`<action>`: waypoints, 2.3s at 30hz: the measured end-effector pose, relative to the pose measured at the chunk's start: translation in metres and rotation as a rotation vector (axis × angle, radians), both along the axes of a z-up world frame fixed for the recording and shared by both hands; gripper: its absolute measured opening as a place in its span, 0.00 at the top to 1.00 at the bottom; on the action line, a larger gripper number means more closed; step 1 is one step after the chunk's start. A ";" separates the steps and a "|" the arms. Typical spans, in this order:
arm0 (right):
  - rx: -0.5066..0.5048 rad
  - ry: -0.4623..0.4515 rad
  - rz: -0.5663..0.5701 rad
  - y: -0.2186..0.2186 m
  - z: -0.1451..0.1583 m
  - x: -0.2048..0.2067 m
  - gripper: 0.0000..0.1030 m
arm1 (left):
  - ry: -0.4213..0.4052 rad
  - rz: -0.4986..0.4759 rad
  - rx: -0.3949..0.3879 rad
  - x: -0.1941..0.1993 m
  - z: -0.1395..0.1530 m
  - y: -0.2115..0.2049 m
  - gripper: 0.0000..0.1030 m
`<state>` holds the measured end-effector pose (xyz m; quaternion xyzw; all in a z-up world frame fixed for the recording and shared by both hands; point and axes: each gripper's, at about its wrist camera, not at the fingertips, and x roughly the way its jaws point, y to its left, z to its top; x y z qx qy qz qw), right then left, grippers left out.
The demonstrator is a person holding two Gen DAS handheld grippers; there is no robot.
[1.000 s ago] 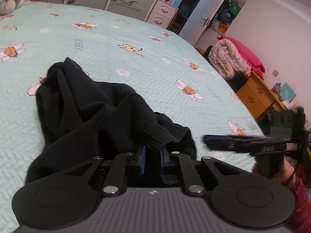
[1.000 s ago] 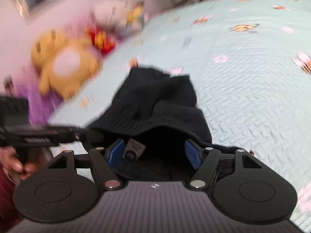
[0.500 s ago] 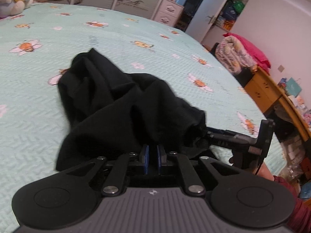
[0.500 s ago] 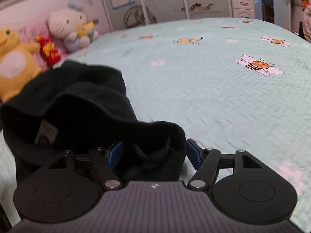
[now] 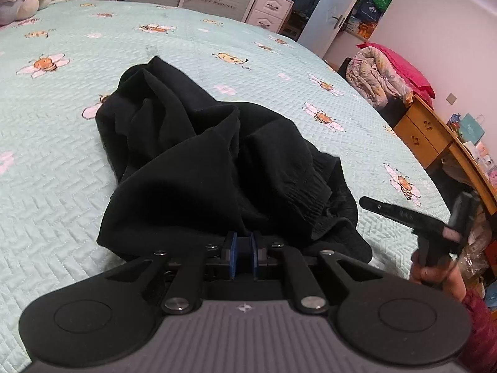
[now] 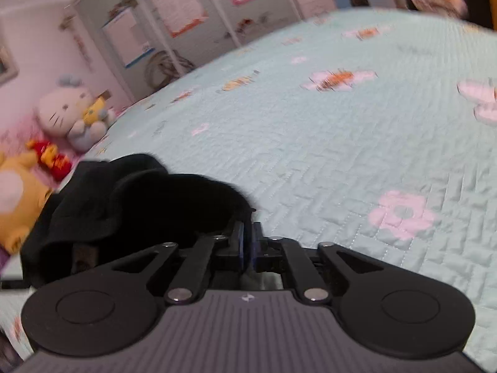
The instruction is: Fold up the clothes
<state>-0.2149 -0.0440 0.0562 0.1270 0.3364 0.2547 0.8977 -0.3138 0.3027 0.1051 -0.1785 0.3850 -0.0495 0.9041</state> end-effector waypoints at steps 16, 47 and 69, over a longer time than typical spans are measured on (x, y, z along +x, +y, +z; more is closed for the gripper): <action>0.191 0.065 0.368 0.118 0.024 -0.034 0.25 | 0.015 0.062 -0.041 -0.022 -0.007 0.024 0.82; -0.132 -0.386 -0.494 -0.096 0.139 0.077 0.96 | 0.066 0.127 -0.080 -0.049 -0.019 0.043 0.79; -0.042 -0.010 -0.362 -0.138 -0.002 0.022 0.31 | -0.014 0.213 0.112 0.016 -0.025 0.013 0.51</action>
